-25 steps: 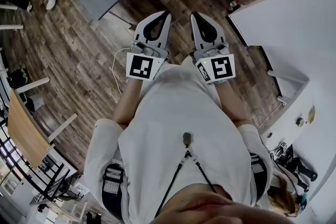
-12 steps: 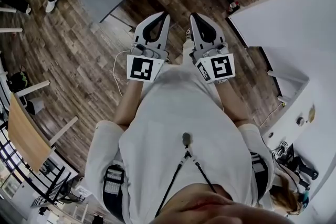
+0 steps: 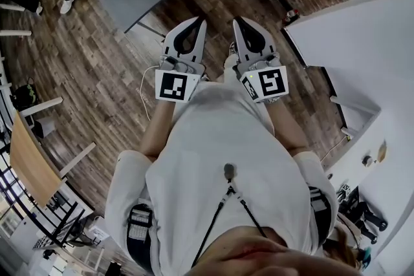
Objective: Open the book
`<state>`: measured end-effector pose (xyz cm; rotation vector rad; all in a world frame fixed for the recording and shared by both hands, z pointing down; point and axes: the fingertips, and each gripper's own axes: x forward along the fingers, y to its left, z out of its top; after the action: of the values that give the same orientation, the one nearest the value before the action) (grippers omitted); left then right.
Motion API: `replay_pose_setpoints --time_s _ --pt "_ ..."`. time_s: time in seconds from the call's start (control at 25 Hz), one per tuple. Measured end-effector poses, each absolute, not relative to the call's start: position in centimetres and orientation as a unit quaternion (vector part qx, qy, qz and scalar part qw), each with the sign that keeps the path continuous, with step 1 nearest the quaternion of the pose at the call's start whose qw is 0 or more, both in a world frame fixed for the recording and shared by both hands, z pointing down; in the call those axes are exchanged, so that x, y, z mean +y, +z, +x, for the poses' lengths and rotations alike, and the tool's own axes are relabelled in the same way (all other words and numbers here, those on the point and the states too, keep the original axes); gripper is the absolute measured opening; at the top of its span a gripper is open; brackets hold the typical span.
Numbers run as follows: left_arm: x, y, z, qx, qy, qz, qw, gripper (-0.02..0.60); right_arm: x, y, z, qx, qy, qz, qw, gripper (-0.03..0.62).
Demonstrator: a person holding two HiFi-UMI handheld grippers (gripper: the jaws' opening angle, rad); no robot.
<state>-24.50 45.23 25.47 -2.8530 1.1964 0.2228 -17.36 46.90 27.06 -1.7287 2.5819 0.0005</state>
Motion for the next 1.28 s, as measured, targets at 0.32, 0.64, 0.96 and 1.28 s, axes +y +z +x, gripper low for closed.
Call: replay_pose_setpoints --time_s 0.32,0.64,0.96,1.28 --pt "41.0 26.1 -21.5 0.391 0.065 -0.918 0.012 0.023 42.6 27.8 -14.1 0.833 -0.011 -0.553 0.011 0.038" --pt "35.4 26.4 -17.6 0.391 0.059 -0.918 0.014 0.023 37.0 28.0 -10.4 0.834 -0.015 -0.551 0.012 0.038" --pt "30.2 27.1 -13.7 0.399 0.045 -0.916 0.010 0.023 31.4 29.0 -6.3 0.837 -0.030 -0.546 0.010 0.038" --pt "25.6 26.5 -9.9 0.418 0.040 -0.908 0.011 0.023 26.5 28.7 -2.4 0.848 -0.037 -0.528 0.012 0.038"
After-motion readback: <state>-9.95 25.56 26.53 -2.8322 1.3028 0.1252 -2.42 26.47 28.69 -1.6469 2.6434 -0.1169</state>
